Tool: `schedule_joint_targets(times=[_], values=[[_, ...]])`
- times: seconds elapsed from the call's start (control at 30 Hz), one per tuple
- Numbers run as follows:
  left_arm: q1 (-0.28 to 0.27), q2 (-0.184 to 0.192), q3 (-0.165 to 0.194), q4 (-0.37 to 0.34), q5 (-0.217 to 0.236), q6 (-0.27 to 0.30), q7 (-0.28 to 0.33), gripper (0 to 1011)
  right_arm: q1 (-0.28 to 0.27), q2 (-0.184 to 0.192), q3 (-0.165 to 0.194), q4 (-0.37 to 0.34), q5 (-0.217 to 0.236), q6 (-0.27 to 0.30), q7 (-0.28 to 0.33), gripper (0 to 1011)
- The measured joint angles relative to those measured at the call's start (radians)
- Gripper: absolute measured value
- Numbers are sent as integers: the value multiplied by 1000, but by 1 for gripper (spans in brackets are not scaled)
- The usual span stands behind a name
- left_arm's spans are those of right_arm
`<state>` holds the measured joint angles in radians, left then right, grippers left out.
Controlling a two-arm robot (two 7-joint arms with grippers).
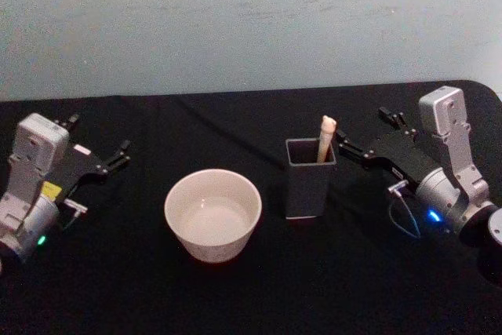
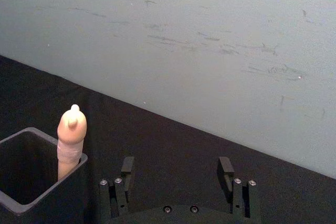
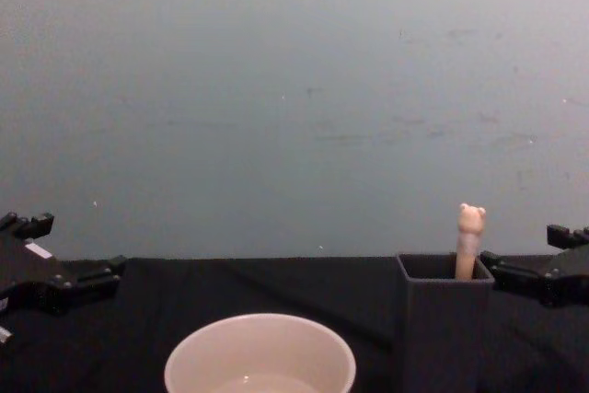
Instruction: Pick up the stirring spoon with one hand, stir inside the cup, then place it back in its original position.
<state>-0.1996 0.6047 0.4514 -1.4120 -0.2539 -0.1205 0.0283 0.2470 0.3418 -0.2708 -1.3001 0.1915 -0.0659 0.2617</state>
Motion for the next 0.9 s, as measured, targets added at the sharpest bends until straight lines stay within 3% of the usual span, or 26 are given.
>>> schedule_joint_targets(times=[0.9], values=[[0,0,0,0,0,0,0,1001,0,1,1,-2,3,-2,-2,1002]])
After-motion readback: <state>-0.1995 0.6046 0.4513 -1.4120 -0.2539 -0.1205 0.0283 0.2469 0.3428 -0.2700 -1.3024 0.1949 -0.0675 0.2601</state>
